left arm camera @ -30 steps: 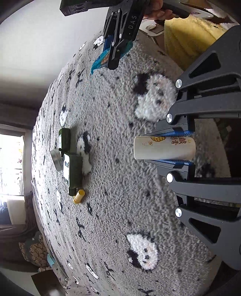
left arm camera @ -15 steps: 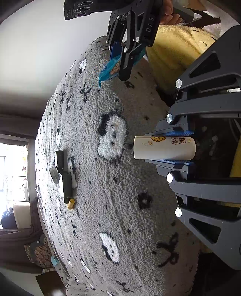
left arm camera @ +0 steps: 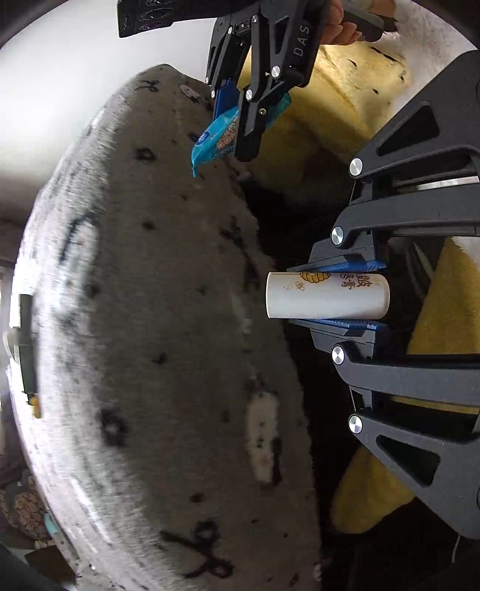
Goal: Collect trash
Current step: 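Lower both tools to the bin and release the wipes pack and white tube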
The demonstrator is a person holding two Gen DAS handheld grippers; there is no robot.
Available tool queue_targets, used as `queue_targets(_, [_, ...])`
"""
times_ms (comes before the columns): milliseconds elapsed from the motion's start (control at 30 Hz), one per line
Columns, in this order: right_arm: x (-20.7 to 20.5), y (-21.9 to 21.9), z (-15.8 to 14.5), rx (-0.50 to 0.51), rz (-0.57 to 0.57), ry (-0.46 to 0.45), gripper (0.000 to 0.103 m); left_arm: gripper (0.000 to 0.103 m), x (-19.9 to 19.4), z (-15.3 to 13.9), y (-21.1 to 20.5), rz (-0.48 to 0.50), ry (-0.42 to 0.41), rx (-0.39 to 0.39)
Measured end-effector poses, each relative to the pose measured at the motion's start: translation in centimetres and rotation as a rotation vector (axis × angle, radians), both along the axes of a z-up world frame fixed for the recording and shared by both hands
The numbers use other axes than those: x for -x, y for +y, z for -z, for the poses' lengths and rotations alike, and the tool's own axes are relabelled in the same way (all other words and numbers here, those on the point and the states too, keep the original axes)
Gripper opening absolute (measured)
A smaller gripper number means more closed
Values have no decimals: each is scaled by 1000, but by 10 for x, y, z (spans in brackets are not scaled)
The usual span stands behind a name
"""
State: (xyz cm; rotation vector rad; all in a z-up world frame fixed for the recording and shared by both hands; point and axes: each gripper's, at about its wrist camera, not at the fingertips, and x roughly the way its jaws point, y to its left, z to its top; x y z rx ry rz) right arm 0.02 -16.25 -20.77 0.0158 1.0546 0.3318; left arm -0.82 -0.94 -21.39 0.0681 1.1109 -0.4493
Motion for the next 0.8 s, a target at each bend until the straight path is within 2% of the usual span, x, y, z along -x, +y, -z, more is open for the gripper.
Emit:
queue_targets(167, [3, 9, 29, 6, -14, 79, 39, 18, 3, 30, 3, -11, 80, -22])
queue_targets(500, [-8, 19, 68, 16, -18, 201, 39, 18, -1, 72, -1, -9, 194, -56])
queue_targets(667, [-16, 23, 87, 2, -10, 266, 39, 18, -5, 89, -1, -17, 256, -50])
queue_targets(800, [-20, 29, 98, -24, 9, 281, 39, 18, -7, 96, -3, -15, 280, -32])
